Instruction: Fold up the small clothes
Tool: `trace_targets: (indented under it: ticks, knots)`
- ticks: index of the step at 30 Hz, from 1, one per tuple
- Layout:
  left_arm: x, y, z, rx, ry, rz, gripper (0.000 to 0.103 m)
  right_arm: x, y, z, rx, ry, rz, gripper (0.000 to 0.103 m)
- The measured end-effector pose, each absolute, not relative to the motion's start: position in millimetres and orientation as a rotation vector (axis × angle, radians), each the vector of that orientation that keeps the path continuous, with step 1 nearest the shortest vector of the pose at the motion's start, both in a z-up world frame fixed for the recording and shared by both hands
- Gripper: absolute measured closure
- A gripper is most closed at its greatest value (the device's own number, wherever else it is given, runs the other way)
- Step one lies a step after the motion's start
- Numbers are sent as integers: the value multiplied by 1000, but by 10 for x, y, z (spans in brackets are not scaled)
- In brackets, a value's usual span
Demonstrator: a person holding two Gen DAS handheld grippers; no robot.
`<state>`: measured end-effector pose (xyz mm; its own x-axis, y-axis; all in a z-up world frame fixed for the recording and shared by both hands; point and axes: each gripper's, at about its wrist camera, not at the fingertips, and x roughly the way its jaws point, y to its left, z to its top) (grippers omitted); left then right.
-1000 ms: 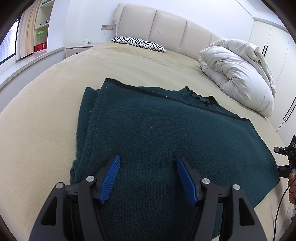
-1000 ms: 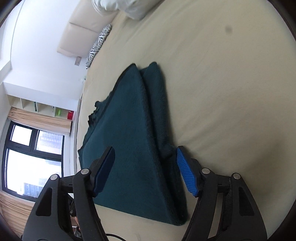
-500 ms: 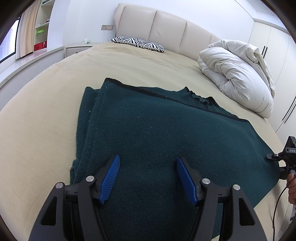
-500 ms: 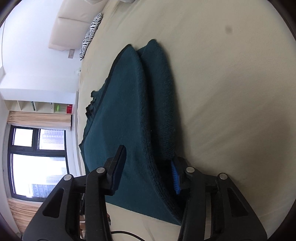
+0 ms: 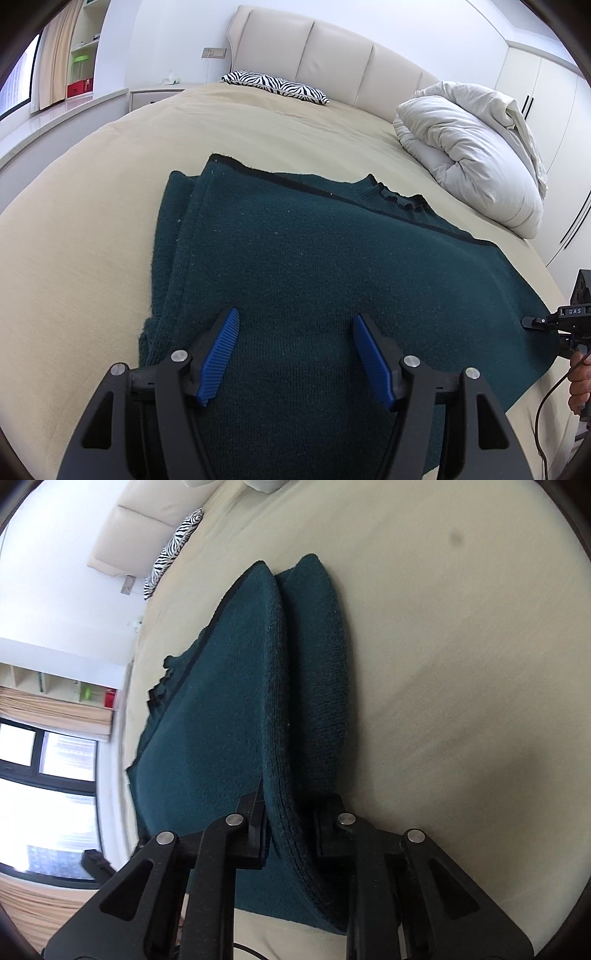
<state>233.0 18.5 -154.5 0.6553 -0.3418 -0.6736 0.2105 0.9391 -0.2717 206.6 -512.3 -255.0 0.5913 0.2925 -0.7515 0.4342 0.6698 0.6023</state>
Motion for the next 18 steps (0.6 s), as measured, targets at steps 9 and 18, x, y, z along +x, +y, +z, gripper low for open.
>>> trace_targets:
  ticks: [9,18]
  knots:
    - [2314,577,-1375,-409,825,-401,41,2327,-4488,-1900,482,988,-308,90]
    - [2281,1303,-1259,-711,774,-447,41,2817,-1658,-1711,-295,943,92,90]
